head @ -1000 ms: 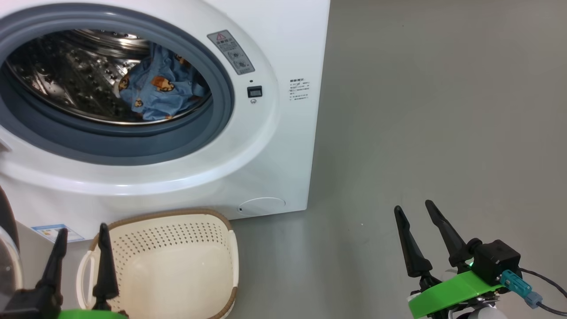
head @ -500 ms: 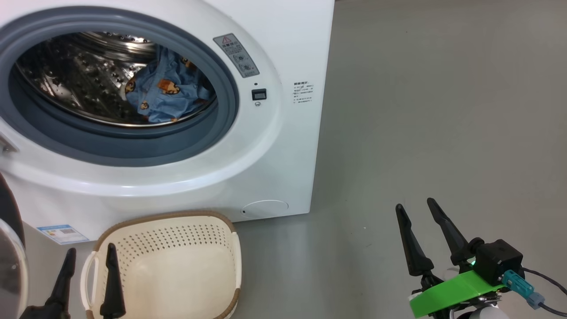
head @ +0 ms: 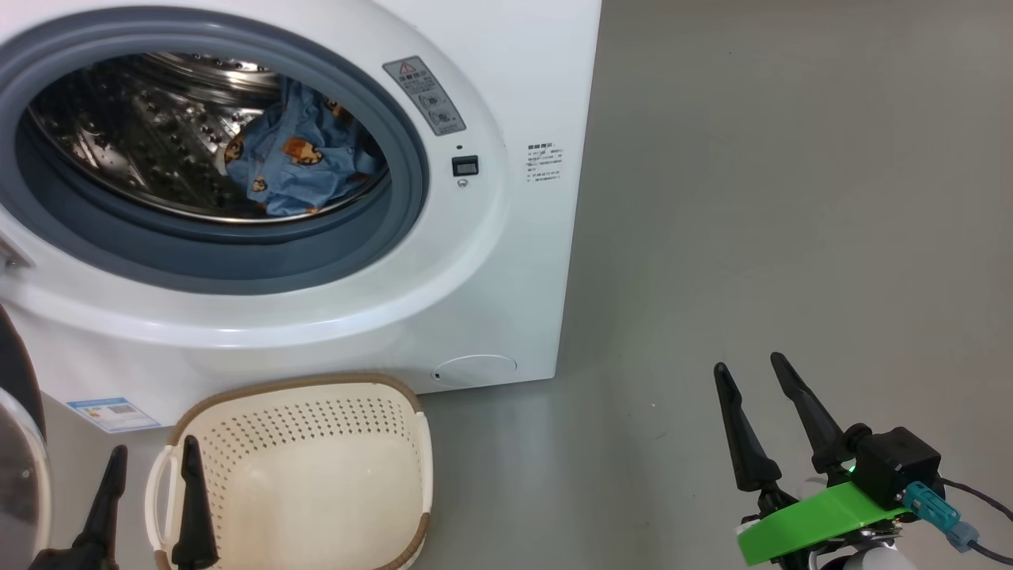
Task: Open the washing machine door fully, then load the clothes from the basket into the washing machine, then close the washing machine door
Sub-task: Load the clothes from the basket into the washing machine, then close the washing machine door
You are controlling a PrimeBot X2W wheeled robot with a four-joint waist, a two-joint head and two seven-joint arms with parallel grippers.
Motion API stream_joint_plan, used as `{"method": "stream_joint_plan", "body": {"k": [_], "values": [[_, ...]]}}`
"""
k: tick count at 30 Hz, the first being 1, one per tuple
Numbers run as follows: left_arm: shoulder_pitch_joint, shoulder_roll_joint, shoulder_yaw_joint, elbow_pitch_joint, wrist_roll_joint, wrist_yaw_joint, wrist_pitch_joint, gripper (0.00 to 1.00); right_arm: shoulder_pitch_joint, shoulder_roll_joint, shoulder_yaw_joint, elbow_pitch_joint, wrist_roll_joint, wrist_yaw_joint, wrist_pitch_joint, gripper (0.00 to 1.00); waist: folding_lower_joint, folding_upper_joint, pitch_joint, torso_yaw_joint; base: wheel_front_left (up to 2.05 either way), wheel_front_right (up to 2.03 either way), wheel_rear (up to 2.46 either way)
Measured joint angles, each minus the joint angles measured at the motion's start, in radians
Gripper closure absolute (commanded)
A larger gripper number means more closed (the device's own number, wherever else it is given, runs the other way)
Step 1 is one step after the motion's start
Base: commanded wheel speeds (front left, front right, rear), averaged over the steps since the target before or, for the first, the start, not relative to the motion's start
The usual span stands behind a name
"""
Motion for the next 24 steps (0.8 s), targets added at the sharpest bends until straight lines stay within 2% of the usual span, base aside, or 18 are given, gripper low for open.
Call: {"method": "stream_joint_plan", "body": {"k": [24], "values": [[0.003, -0.002, -0.028, 0.035, 0.003, -0.009, 0.000, 0.00, 0.046, 0.000, -0.015, 0.017, 0.002, 0.000, 0.000, 0.00, 0.0000, 0.0000, -0.086, 0.008, 0.00, 0.00, 0.00]]}}
